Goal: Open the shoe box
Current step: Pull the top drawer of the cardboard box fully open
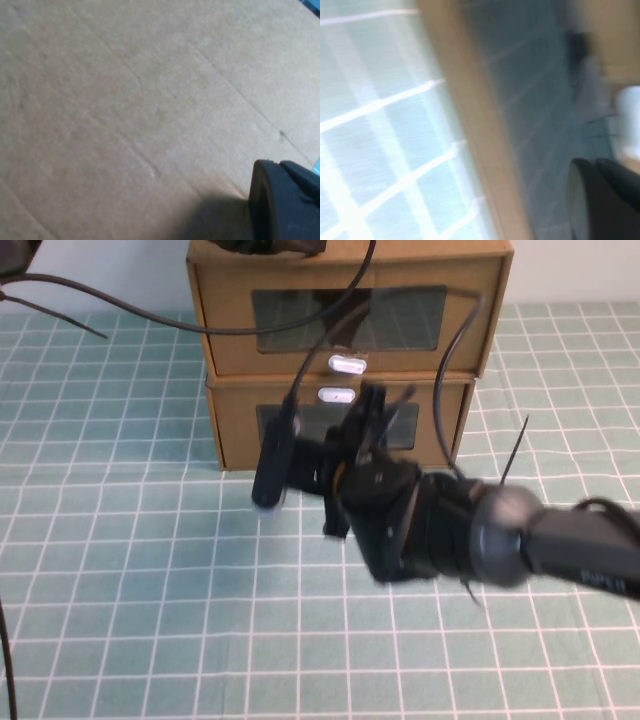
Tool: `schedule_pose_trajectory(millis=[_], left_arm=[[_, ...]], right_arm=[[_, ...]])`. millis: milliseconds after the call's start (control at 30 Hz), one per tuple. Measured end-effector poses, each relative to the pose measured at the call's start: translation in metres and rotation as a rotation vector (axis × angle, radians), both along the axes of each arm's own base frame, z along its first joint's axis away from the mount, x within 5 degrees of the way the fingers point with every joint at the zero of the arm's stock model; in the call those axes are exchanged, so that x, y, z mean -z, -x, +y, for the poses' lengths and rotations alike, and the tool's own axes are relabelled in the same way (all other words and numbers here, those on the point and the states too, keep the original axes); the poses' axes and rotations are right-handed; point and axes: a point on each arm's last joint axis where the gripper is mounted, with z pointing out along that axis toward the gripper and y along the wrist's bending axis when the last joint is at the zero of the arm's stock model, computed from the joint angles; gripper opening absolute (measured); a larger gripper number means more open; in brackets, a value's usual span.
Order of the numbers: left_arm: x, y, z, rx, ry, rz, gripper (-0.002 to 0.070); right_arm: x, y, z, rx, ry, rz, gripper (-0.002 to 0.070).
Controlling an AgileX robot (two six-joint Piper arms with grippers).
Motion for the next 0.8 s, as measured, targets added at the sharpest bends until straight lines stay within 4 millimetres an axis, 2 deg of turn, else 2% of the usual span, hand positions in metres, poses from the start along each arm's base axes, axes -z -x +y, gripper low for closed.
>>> schedule_pose_trajectory(millis=[167,300,400,600,667,800], left_arm=[[-0.001,0.0,0.0,-0.006,-0.002,0.005,-0.0006],[0.0,0.0,0.0,-0.006,-0.004,0.007,-0.0006],[0.0,0.0,0.0,-0.006,-0.004,0.007,-0.0006],[0.0,0.0,0.0,-0.006,-0.004,0.007,-0.0006],[-0.001,0.0,0.0,-0.006,-0.004,0.007,-0.0006],[0.0,0.0,0.0,-0.005,-0.004,0.008,-0.0006]], right_arm=[[0.002,0.03,0.006,-0.016,0.013,-0.01,-0.001],[-0.006,0.031,0.003,0.056,0.014,-0.11,-0.0008],[-0.015,0.023,-0.002,0.104,-0.007,-0.148,0.0033],[-0.035,-0.002,-0.012,0.157,-0.059,-0.188,0.0245],[-0.038,-0.009,-0.013,0.165,-0.064,-0.201,0.0278],[-0.038,-0.019,-0.007,0.149,-0.056,-0.207,0.0297]])
